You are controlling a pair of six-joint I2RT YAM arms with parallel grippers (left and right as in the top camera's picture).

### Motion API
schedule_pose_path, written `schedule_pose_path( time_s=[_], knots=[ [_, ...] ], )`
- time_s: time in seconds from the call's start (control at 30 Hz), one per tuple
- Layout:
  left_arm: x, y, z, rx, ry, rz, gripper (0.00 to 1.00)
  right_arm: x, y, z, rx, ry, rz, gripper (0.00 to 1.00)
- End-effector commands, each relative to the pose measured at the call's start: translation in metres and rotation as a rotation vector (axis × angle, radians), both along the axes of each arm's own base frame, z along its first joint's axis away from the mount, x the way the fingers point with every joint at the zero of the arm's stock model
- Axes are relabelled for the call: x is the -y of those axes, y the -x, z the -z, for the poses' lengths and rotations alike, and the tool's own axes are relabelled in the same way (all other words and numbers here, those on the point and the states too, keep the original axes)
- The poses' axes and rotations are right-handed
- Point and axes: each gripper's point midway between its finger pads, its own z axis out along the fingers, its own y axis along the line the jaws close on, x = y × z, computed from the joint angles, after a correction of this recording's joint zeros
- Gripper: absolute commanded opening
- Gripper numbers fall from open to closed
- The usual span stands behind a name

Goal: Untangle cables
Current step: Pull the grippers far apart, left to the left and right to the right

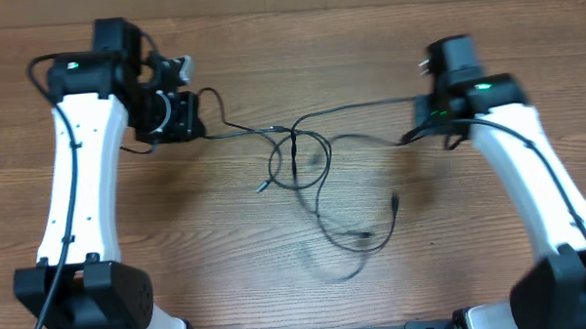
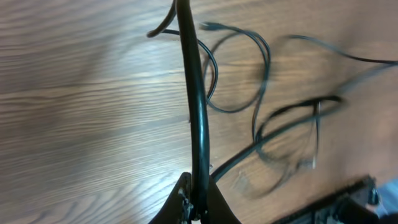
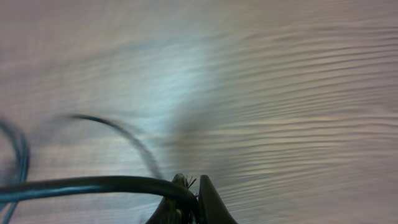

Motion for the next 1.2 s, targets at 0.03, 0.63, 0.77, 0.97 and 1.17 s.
schedule_pose_path(
  time_s=[0.03,0.63,0.77,0.97,1.17],
  knots=[
    [-0.041,0.001,-0.034,0.114,-0.084,-0.129,0.04,0.061,0.001,-0.070,0.199,0.043,0.231,0.04],
    [-0.078,0.001,-0.065,0.219,-0.116,-0.343,0.04,0.141,0.032,-0.115,0.368,-0.106,0.588,0.04],
    [-0.083,-0.001,-0.067,0.222,-0.123,-0.389,0.04,0.143,0.035,-0.113,0.358,-0.101,0.596,0.04],
    [-0.131,0.004,-0.077,0.242,-0.289,-0.709,0.04,0.187,0.065,-0.118,0.400,0.027,0.887,0.04],
    [-0.146,0.006,-0.096,0.315,-0.313,-0.845,0.04,0.224,0.094,-0.117,0.419,0.041,1.089,0.04]
  ],
)
